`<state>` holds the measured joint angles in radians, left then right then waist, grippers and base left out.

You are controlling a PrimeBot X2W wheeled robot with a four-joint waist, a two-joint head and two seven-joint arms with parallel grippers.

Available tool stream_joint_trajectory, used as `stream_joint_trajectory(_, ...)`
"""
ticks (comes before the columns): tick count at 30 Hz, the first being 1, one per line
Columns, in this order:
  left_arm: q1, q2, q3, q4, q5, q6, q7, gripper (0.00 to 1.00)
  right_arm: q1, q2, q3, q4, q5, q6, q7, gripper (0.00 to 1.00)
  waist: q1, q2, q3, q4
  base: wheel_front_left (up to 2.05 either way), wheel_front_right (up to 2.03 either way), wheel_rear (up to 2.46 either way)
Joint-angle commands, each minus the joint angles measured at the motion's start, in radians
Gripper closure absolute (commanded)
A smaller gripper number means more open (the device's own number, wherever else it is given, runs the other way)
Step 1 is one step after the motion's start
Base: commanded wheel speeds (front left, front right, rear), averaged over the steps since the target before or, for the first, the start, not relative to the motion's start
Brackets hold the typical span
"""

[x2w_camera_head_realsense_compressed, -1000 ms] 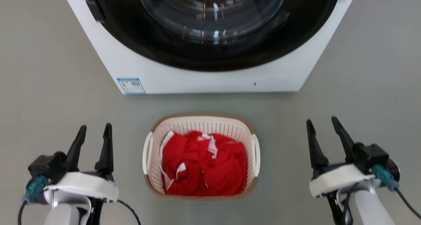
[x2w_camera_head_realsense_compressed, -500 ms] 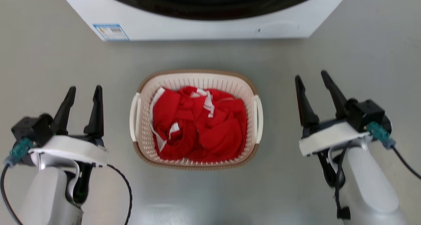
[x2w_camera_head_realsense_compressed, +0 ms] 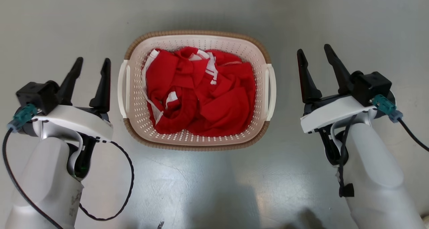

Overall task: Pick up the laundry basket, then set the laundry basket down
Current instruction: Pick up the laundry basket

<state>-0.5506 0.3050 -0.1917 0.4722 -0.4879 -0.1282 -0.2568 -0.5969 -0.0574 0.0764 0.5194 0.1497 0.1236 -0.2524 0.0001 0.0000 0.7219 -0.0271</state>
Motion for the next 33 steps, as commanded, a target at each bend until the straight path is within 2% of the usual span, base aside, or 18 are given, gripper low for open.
stream_joint_trajectory(1, -0.015, 0.043, 0.021, -0.005, -0.006, -0.003, -0.005, 0.00, 0.004, 0.007, 0.028, -0.008, 0.010, 0.007, -0.009, 0.00, 0.0000, 0.0000, 0.015, 0.000, 0.00, 0.00, 0.00)
stream_joint_trajectory(20, -0.210, 0.073, -0.200, 0.274, -0.100, -0.003, 0.005, 0.00, -0.123, 0.007, 0.160, 0.255, 0.176, 0.007, -0.009, 0.00, 0.0000, 0.0000, 0.109, 0.009, 0.00, 0.00, 0.00)
stream_joint_trajectory(25, -0.238, 0.070, -0.283, 0.305, -0.149, -0.003, 0.043, 0.00, -0.152, 0.007, 0.222, 0.334, 0.253, 0.007, -0.009, 0.00, 0.0000, 0.0000, 0.123, 0.015, 0.00, 0.00, 0.00)
stream_joint_trajectory(33, -0.271, 0.082, -0.353, 0.341, -0.201, -0.003, 0.049, 0.00, -0.190, 0.007, 0.308, 0.394, 0.328, 0.007, -0.009, 0.00, 0.0000, 0.0000, 0.142, 0.018, 0.00, 0.00, 0.00)
